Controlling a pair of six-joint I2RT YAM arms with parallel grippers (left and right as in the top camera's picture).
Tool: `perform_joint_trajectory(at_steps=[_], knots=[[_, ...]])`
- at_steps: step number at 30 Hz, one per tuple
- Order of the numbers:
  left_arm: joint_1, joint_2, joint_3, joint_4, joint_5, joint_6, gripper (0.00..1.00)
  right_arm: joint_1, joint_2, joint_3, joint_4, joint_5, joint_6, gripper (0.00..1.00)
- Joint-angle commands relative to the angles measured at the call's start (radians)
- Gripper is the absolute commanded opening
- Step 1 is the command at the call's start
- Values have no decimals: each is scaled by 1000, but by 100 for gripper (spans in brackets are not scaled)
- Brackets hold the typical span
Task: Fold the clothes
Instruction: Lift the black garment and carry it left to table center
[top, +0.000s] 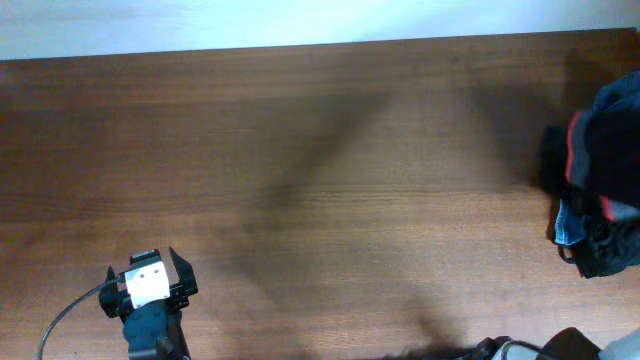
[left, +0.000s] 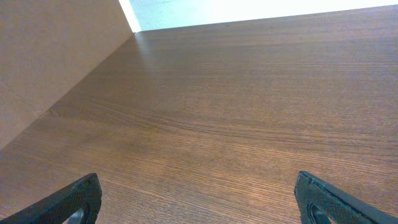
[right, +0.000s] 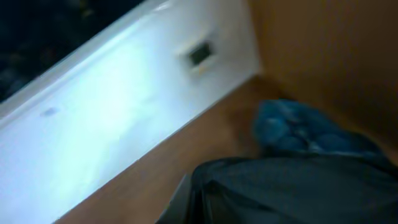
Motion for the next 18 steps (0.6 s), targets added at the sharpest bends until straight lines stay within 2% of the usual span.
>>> perform_joint_trajectory(at_steps=[1, 8, 18], knots=[[-5, -10, 0, -11, -14, 16, 99, 103, -21, 85, -5, -97, -84, 4], [-5, -10, 0, -11, -14, 16, 99, 341, -22, 171, -28, -124, -107, 4], [-5, -10, 0, -11, -14, 16, 99, 648, -19, 174, -27, -120, -108, 4]])
